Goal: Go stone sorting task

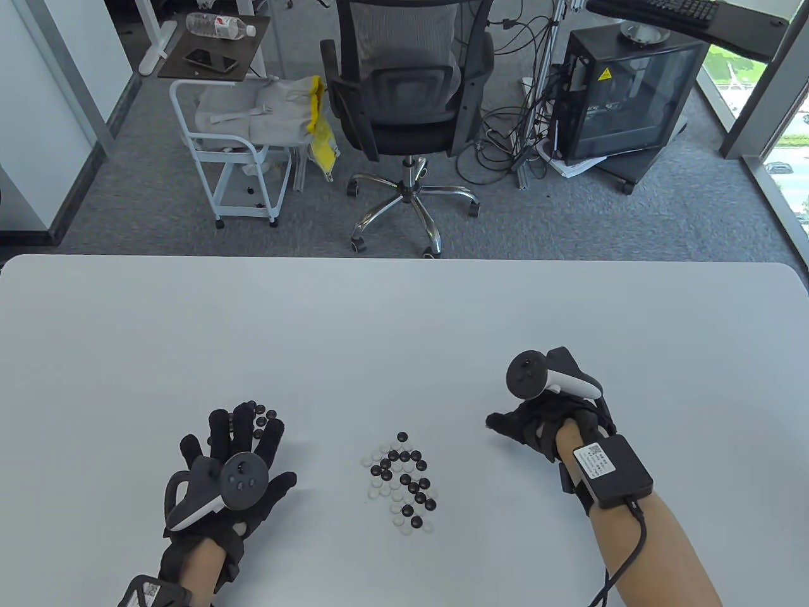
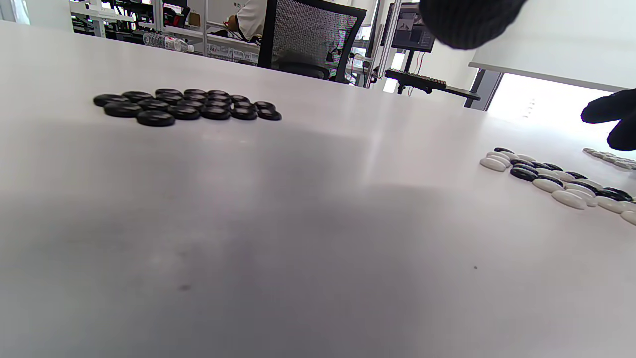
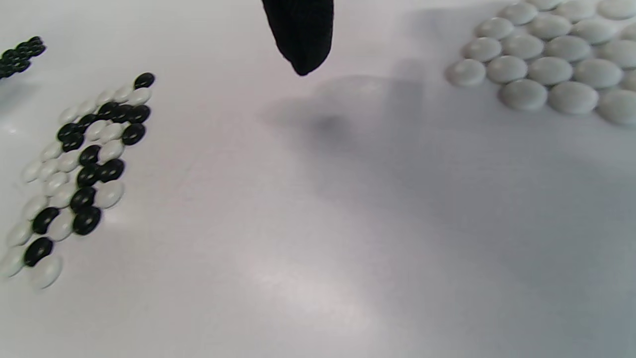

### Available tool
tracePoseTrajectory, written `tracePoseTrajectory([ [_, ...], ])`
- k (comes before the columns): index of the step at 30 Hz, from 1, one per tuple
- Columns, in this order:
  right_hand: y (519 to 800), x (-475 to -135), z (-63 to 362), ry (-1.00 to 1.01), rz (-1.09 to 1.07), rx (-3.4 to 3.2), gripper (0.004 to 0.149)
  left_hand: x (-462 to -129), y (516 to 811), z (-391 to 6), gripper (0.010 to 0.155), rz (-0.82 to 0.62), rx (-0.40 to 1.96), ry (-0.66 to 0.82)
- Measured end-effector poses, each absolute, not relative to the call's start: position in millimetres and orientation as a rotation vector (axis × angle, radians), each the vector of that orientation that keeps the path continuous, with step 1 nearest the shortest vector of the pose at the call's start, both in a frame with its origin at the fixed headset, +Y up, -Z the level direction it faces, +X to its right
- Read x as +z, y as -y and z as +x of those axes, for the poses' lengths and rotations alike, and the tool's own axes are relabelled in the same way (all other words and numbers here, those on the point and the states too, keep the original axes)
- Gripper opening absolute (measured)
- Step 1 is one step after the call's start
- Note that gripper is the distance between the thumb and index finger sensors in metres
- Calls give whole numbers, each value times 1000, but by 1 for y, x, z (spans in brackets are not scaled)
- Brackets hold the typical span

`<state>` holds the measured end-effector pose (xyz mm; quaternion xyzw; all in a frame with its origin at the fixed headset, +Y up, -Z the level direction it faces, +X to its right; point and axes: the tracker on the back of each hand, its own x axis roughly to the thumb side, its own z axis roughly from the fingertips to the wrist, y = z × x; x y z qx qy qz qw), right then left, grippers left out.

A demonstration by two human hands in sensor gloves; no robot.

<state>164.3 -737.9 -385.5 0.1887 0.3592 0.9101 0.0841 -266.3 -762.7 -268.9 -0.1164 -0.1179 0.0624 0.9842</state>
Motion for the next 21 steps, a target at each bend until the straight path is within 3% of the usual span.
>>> tracePoseTrajectory([
  [12,751,-326,80,-1247,1048,2554,68,-269,762,-266,81,-229,124,240],
  [21,766,-333,83,-1284,997,2524,68,-269,762,-266,81,-228,128,241],
])
